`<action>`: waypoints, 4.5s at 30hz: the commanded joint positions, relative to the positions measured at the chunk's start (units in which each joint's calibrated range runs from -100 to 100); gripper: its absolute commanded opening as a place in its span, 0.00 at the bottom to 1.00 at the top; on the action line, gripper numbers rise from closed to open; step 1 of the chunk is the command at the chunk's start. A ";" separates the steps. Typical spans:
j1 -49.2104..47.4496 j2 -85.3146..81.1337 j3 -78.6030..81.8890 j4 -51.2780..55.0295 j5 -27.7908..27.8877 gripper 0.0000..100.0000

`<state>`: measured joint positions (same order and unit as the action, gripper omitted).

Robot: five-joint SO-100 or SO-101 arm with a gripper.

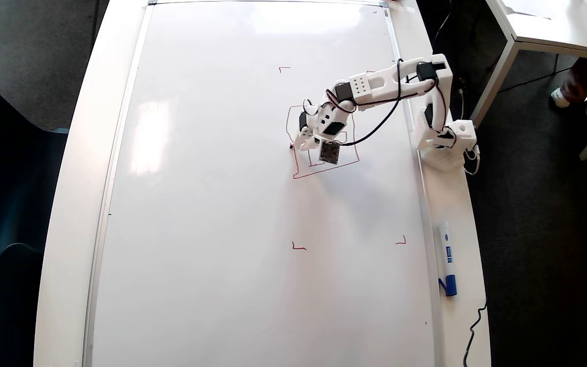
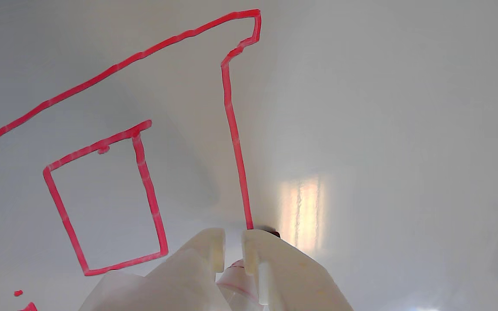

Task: Draw on a whiteboard a robot head using a pen attached to the gripper

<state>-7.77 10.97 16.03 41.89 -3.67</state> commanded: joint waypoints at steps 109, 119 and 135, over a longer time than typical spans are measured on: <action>4.19 16.24 -21.62 -4.97 0.35 0.01; 3.97 11.21 -13.99 -5.05 0.29 0.01; -1.77 9.45 -11.63 -5.32 -0.13 0.01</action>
<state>-8.07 22.58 4.16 36.15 -3.67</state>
